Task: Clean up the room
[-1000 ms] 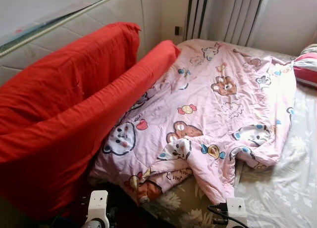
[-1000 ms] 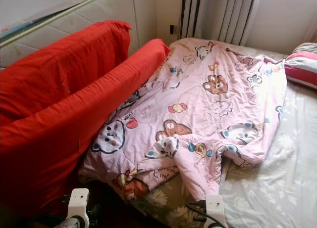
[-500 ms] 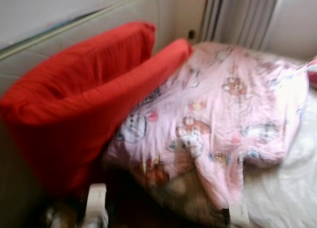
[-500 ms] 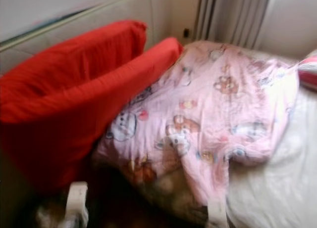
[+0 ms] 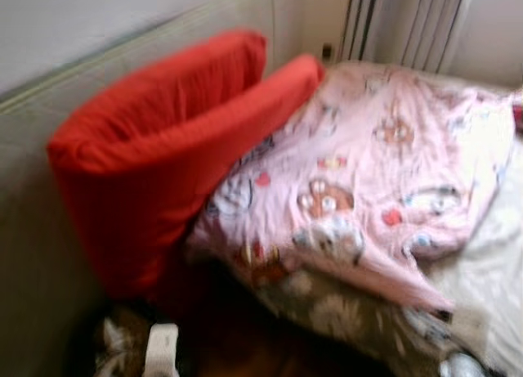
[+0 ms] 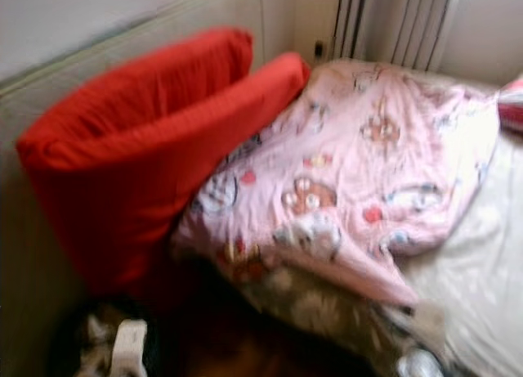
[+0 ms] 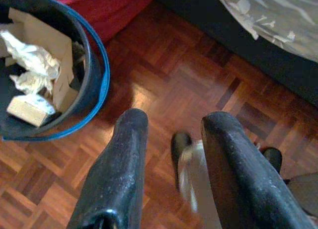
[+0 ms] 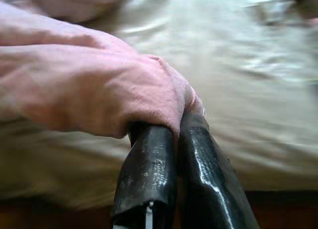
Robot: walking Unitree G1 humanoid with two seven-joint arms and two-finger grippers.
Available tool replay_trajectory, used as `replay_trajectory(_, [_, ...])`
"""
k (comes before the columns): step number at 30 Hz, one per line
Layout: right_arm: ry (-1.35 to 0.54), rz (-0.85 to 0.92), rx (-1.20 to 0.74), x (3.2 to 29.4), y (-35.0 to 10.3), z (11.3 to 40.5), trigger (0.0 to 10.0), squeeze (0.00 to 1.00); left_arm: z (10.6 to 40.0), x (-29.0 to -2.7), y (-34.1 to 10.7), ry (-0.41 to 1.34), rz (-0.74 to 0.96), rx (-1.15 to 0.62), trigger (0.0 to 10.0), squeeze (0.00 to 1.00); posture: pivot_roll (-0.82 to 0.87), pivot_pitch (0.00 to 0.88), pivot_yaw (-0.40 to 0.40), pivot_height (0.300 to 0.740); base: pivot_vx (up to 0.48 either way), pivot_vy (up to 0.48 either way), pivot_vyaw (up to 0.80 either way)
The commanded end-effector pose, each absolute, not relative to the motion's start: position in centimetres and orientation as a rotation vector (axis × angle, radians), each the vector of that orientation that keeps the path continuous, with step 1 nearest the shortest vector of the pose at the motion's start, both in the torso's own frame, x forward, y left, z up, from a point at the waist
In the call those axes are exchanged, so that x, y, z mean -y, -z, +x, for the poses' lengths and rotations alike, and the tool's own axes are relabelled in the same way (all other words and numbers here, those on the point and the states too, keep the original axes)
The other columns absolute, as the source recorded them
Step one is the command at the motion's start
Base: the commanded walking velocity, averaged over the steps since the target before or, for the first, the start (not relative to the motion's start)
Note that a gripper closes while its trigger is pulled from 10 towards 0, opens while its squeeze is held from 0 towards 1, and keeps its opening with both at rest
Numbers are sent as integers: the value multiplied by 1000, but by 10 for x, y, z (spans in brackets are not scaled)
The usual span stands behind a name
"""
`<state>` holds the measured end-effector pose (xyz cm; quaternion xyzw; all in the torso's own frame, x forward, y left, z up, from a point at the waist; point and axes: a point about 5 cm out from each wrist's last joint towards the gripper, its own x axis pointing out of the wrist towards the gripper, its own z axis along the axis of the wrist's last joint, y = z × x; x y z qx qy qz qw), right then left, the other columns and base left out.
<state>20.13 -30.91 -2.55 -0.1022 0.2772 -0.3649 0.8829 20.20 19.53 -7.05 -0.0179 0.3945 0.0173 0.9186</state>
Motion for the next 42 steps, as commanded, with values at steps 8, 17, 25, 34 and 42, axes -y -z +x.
replay_trajectory(8, [990, -338, -533, 332, 15, 185, 10000, 0, 202, -200, 70, -35, -11, -812, 10000, 0, -40, 105, 25, 740, 0, 0, 0])
replay_trajectory(17, [758, -271, -640, 300, 41, 180, 10000, 0, 203, -198, 69, -34, -12, -812, 10000, 0, -40, 110, 23, 740, 0, 0, 0])
replay_trajectory(25, [873, -270, -738, 299, 55, 150, 10000, 0, 204, -197, 69, -28, -11, -813, 10000, 0, -44, 105, 17, 740, 0, 0, 0])
replay_trajectory(34, [1185, -131, -856, 307, 68, 100, 10000, 0, 202, -199, 70, -27, -10, -824, 10000, 0, -56, 95, 15, 740, 0, 0, 0])
replay_trajectory(42, [988, -41, -1027, 280, 87, 96, 10000, 0, 204, -198, 70, -20, -4, -826, 10000, 0, -57, 71, 15, 740, 0, 0, 0])
